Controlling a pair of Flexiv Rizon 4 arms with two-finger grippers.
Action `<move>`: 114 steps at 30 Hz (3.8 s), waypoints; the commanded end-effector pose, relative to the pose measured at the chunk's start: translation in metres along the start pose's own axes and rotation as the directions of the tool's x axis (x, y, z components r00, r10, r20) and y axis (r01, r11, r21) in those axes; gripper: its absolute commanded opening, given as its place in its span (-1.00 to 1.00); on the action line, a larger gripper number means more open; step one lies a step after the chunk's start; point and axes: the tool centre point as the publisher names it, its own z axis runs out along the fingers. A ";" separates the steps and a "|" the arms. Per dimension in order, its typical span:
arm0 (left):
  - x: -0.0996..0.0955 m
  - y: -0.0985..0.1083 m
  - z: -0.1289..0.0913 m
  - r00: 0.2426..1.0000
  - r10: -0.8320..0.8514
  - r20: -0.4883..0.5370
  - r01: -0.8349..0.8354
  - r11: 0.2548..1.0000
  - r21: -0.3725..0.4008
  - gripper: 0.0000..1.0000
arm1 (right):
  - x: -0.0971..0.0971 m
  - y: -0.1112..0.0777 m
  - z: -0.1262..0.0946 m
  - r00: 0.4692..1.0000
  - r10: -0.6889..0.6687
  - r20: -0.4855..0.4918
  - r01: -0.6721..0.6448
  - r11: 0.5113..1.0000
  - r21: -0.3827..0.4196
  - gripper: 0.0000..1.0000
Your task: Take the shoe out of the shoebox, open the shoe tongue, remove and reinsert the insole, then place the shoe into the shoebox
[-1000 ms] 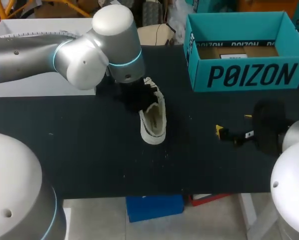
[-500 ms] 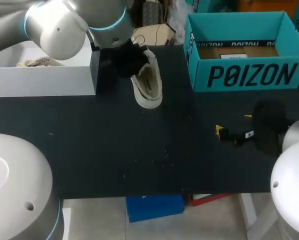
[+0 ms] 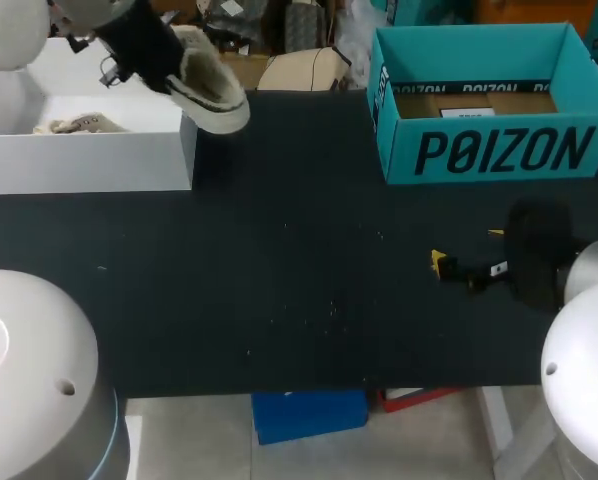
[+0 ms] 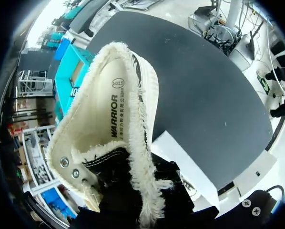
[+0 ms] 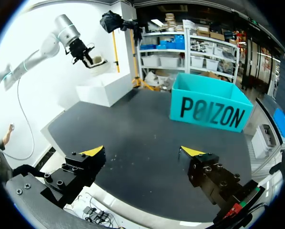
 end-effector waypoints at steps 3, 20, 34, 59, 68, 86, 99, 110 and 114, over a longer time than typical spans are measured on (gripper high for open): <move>0.040 0.067 -0.006 0.950 -0.298 0.093 0.298 0.954 0.018 -1.00 | 0.001 -0.001 0.001 1.000 0.001 0.003 -0.001 1.000 -0.001 1.00; 0.067 0.215 0.040 0.883 -0.465 0.063 0.467 0.883 -0.034 -1.00 | 0.001 -0.001 0.001 1.000 0.001 0.003 -0.001 1.000 -0.001 1.00; 0.048 0.240 0.098 0.876 -0.480 0.044 0.482 0.874 -0.063 -1.00 | 0.001 -0.001 0.001 1.000 0.001 0.003 -0.001 1.000 -0.001 1.00; 0.050 0.218 0.138 0.804 -0.591 -0.061 0.581 0.804 -0.128 -1.00 | 0.001 -0.001 0.001 1.000 0.001 0.003 -0.001 1.000 -0.001 1.00; 0.056 0.218 0.145 0.797 -0.600 -0.074 0.585 0.796 -0.157 -1.00 | 0.001 -0.001 0.001 1.000 0.001 0.003 -0.001 1.000 -0.001 1.00; 0.038 0.232 0.143 0.801 -0.597 -0.046 0.578 0.791 -0.199 -1.00 | 0.001 -0.001 0.001 1.000 0.001 0.003 -0.001 1.000 -0.001 1.00; 0.039 0.245 0.143 0.781 -0.624 -0.032 0.606 0.768 -0.206 -1.00 | 0.001 -0.001 0.001 1.000 0.001 0.003 -0.001 1.000 -0.001 1.00; 0.025 0.272 0.157 0.782 -0.623 -0.030 0.605 0.770 -0.202 -1.00 | 0.001 -0.001 0.001 1.000 0.001 0.003 -0.001 1.000 -0.001 1.00; 0.024 0.293 0.161 0.780 -0.625 -0.032 0.607 0.768 -0.205 -1.00 | 0.001 -0.001 0.001 1.000 0.001 0.003 -0.001 1.000 -0.001 1.00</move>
